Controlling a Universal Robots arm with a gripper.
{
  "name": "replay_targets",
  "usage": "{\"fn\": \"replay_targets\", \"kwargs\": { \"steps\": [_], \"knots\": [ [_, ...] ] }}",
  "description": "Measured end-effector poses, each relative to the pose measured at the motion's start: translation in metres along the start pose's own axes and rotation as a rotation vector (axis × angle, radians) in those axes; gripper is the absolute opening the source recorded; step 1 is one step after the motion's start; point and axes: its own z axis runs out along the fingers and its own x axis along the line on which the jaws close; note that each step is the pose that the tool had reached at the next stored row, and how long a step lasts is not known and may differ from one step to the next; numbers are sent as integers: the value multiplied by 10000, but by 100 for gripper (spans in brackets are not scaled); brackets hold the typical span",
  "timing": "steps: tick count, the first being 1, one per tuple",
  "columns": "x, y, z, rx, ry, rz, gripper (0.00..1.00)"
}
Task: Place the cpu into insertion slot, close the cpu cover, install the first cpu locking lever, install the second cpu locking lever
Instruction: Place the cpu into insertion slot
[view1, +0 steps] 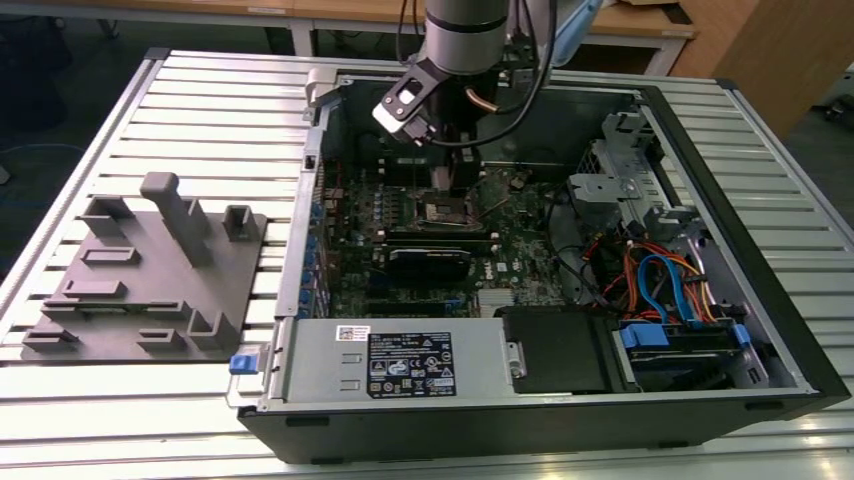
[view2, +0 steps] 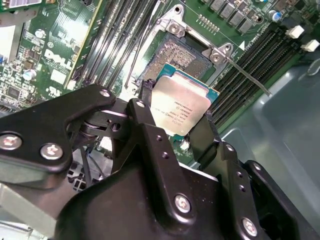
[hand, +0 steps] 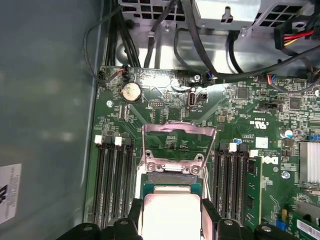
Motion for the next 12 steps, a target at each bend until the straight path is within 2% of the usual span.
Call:
{"fn": "replay_targets", "kwargs": {
  "steps": [7, 12],
  "knots": [
    [-3, -11, 126, 0, -5, 71, 54],
    [-28, -15, 162, 0, -8, 99, 54]
  ]
}}
